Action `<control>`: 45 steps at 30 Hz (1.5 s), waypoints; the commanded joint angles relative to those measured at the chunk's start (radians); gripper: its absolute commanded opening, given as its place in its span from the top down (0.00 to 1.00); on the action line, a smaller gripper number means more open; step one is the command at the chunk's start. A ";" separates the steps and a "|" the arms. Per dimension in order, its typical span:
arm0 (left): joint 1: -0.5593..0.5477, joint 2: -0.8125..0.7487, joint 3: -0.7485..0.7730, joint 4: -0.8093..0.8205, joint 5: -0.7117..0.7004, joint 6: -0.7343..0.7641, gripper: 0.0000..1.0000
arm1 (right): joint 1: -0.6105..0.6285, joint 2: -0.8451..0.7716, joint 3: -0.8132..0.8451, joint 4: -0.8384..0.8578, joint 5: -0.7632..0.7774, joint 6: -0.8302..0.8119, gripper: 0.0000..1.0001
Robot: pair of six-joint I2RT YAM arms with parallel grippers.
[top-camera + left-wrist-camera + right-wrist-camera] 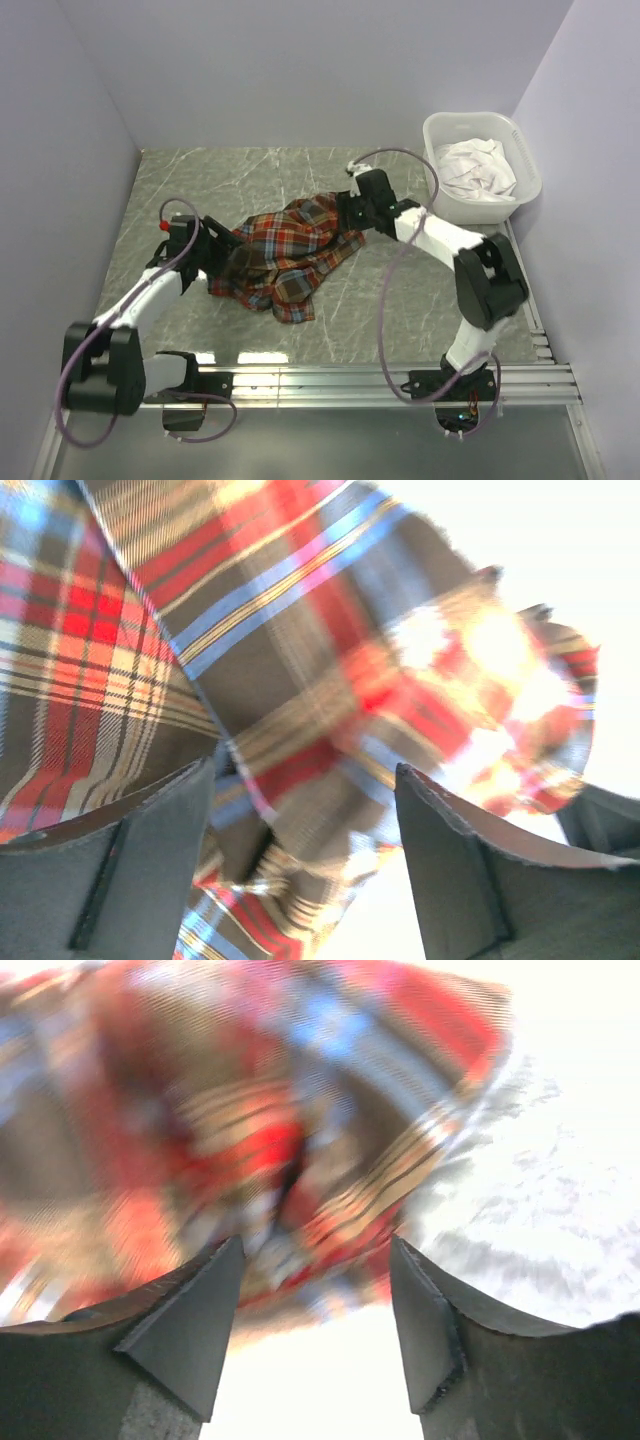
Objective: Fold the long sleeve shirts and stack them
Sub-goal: Flatten the shirt out
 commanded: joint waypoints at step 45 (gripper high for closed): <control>0.082 -0.111 0.161 -0.206 -0.153 0.329 0.17 | 0.414 0.067 0.127 0.003 0.175 -0.498 0.59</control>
